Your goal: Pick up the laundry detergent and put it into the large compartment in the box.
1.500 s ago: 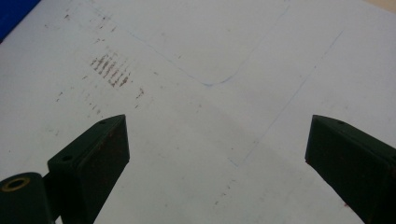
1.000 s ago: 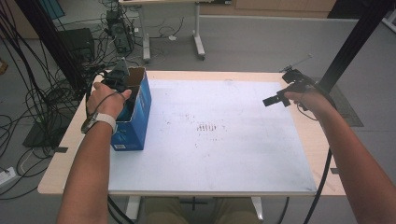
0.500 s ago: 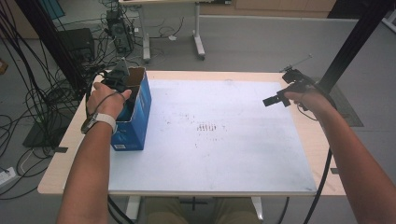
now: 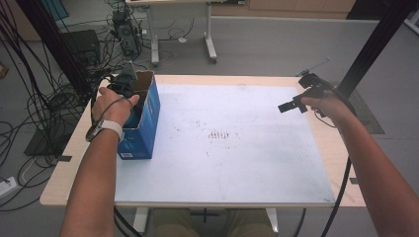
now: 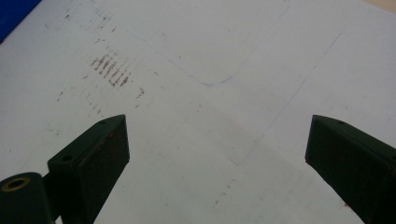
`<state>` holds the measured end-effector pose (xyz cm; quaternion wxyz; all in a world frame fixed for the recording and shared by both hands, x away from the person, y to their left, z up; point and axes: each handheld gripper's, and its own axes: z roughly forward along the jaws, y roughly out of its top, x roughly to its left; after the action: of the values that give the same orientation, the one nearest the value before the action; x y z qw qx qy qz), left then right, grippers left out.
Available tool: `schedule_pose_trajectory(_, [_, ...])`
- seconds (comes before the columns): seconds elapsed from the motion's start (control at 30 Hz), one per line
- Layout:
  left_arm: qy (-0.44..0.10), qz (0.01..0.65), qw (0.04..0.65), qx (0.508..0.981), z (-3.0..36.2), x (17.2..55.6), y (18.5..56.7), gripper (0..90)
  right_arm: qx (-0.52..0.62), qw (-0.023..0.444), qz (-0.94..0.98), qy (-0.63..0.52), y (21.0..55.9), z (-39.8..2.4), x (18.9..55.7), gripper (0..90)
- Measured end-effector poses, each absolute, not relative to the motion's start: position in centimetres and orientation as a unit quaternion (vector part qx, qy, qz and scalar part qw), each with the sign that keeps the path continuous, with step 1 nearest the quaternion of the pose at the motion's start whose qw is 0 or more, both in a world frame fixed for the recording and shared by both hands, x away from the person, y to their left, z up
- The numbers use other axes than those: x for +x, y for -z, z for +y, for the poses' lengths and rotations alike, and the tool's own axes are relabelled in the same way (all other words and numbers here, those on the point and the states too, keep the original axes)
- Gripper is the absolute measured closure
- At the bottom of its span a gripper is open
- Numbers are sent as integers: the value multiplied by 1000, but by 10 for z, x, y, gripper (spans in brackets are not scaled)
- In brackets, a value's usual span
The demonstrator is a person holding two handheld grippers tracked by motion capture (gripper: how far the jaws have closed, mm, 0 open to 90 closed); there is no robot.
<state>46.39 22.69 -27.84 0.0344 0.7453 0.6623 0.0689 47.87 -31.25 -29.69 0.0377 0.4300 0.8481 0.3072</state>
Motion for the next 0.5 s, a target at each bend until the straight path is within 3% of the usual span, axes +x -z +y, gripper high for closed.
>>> schedule_pose_trajectory(0.5, [-61,661,35,747,227,464,279,282,428,37,849,-307,297,-311,478,62])
